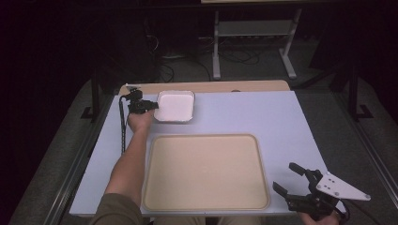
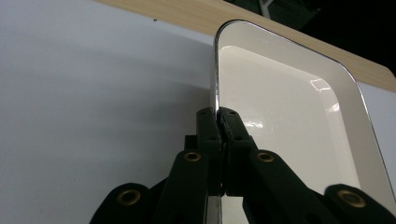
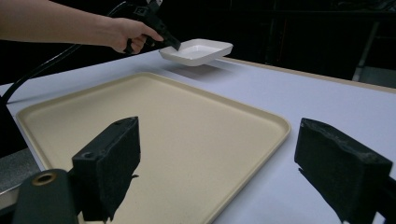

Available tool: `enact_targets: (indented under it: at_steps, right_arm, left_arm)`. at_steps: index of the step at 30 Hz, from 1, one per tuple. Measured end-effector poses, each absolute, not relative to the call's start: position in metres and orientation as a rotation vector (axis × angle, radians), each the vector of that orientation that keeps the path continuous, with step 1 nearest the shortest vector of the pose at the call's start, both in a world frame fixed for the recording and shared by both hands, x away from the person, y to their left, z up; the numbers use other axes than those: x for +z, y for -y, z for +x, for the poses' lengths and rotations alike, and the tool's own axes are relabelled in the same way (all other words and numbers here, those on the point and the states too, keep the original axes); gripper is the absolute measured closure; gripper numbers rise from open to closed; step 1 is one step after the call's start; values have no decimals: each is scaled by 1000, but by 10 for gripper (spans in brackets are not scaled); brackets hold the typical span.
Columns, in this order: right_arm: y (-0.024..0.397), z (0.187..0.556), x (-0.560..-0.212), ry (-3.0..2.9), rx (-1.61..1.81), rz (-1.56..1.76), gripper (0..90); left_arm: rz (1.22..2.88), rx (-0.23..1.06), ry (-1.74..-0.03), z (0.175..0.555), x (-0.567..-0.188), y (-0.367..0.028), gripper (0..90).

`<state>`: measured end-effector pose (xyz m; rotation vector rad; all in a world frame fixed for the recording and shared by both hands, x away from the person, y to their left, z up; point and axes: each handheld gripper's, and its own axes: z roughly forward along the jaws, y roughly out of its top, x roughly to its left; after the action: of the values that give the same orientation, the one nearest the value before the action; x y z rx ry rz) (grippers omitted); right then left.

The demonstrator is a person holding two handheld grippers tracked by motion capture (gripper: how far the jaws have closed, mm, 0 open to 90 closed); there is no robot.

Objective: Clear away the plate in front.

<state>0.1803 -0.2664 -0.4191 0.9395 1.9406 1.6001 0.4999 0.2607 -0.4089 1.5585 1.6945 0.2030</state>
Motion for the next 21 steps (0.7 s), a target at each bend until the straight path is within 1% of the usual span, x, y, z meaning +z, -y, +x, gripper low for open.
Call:
enact_targets:
  at_steps: [21]
  right_arm:
    - [267,178,-419,-1939,1613,934,135]
  left_arm:
    - [1514,178,-1656,479,-389,-270,885]
